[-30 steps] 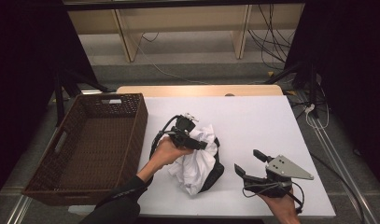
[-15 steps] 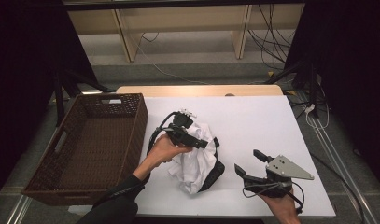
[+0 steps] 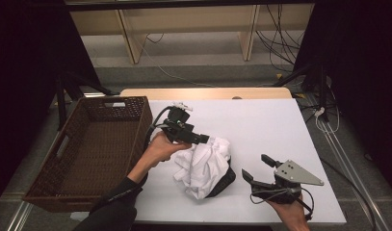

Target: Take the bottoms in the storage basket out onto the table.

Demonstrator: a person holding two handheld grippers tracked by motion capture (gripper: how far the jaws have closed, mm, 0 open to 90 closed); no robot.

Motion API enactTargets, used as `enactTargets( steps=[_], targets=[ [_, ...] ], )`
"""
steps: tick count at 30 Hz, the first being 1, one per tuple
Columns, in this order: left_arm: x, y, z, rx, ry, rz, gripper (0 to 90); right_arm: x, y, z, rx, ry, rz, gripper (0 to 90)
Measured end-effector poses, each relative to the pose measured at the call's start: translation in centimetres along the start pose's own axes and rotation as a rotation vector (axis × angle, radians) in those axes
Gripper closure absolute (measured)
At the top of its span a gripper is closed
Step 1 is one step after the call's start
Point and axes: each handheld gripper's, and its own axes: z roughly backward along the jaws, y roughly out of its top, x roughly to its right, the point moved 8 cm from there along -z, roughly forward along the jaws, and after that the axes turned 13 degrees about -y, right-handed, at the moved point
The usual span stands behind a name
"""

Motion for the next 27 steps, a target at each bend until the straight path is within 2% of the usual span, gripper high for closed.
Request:
enactTargets(
  steps=[7,16,19,23,27],
  targets=[
    [0.0,0.3,0.8,0.031,0.003,0.004,18.6,0.0,0.0,0.0,0.002,-0.001,-0.001,21.6],
    [0.2,0.1,0.8,0.05,-0.022,-0.001,18.4,0.0,0.1,0.1,0.006,0.001,0.002,21.6],
    [0.5,0.2,1.0,0.079,-0.041,-0.007,18.4,-0.1,0.1,0.1,0.008,0.002,0.001,21.6],
    [0.7,0.2,1.3,0.11,-0.046,-0.026,17.6,-0.1,0.1,0.1,0.007,0.003,0.003,21.6],
    [0.8,0.2,1.5,0.152,-0.066,-0.024,17.0,-0.1,0.1,0.2,0.007,0.004,0.005,21.6]
  ],
)
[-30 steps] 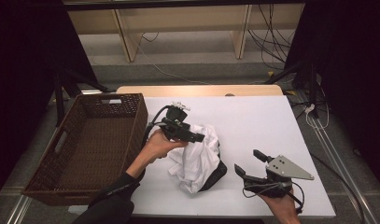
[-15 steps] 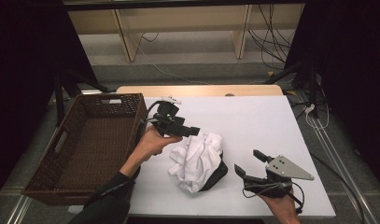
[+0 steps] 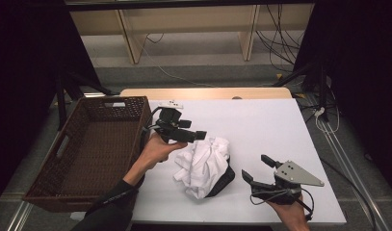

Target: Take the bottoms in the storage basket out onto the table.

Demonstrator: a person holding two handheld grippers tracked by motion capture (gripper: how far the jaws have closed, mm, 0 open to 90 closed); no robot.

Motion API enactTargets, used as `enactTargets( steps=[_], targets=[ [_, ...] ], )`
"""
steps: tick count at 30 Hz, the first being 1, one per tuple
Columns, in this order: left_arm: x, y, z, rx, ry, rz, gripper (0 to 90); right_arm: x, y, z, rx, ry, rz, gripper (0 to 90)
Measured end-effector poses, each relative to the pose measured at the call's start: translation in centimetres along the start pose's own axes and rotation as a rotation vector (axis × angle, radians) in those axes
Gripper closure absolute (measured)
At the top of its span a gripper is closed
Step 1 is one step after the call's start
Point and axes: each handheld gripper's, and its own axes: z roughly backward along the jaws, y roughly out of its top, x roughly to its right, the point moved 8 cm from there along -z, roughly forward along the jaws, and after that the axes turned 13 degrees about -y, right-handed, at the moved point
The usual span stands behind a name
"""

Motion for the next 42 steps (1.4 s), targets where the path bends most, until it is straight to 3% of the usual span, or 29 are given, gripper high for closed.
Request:
enactTargets(
  steps=[8,13,42],
  targets=[
    [0.6,-0.4,0.3,0.045,-0.01,-0.021,15.6,-0.1,0.0,0.1,0.002,0.002,0.003,21.5],
    [0.9,-0.6,0.8,0.095,-0.036,-0.007,14.5,-0.2,0.1,0.1,0.003,0.004,0.003,21.5],
    [2.3,-1.9,1.9,0.188,-0.035,-0.069,14.4,-0.5,0.1,0.1,0.002,0.012,0.003,21.5]
  ],
)
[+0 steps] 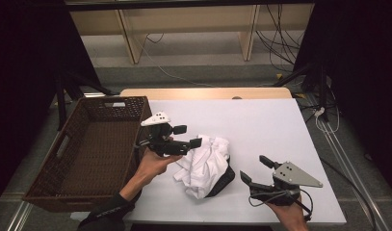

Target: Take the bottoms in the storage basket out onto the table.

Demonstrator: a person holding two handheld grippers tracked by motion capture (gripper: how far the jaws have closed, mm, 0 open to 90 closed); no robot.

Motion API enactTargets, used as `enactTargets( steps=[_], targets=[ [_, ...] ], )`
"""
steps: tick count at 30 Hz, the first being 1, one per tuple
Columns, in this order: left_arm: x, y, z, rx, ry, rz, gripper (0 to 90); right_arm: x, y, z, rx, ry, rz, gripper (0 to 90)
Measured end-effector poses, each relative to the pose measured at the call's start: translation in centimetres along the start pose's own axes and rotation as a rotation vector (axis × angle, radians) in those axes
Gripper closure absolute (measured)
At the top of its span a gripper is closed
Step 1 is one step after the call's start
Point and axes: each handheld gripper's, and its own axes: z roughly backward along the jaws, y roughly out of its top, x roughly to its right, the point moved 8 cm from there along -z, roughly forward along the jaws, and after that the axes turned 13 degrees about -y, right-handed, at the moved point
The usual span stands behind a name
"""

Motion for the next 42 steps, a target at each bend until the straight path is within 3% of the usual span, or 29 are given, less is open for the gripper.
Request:
enactTargets(
  steps=[12,21,26,33,42],
  targets=[
    [0.9,-1.0,0.0,0.0,0.002,-0.036,14.4,0.0,0.0,0.1,0.002,-0.001,0.002,21.5],
    [1.1,-2.8,0.5,-0.016,0.017,-0.056,14.4,-0.1,0.1,0.1,0.004,0.002,0.003,21.5],
    [1.0,-3.6,1.0,0.003,0.017,-0.031,14.4,-0.1,0.1,0.1,0.004,0.004,0.002,21.5],
    [1.6,-4.2,1.4,0.013,0.009,-0.053,13.8,-0.2,0.1,0.1,0.003,0.006,-0.002,21.5],
    [1.5,-5.3,1.6,0.002,0.04,-0.049,5.9,-0.1,0.1,0.1,0.003,0.005,-0.004,21.5]
  ],
)
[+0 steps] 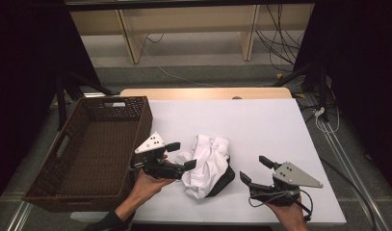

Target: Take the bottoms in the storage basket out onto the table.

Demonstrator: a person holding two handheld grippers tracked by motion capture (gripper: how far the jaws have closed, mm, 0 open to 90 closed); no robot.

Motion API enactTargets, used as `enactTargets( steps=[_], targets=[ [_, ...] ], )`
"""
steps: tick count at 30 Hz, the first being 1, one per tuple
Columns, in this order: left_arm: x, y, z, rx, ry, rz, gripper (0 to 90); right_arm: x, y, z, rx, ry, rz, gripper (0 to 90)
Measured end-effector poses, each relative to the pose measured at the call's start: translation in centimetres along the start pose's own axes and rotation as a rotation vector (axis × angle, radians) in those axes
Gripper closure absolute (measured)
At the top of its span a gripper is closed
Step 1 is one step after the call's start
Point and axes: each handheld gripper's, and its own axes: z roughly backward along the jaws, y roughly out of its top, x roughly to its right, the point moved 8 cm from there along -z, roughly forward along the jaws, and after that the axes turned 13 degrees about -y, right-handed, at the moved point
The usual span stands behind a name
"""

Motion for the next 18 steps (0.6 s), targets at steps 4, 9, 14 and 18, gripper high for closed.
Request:
enactTargets(
  steps=[4,9,14,18],
  targets=[
    [-0.08,-0.49,0.2,-0.004,0.024,0.003,1.9,0.01,0.0,0.0,0.0,0.0,-0.001,21.5],
    [0.09,-0.54,0.74,0.028,0.034,-0.015,0.4,-0.04,-0.01,-0.01,0.0,0.002,0.001,21.5],
    [0.38,-1.02,0.81,0.039,0.019,-0.011,0.4,-0.04,-0.05,-0.02,-0.003,0.001,-0.001,21.5],
    [0.36,-1.04,0.87,0.038,0.023,-0.016,0.4,0.0,-0.04,-0.06,0.0,0.003,-0.008,21.5]
  ],
)
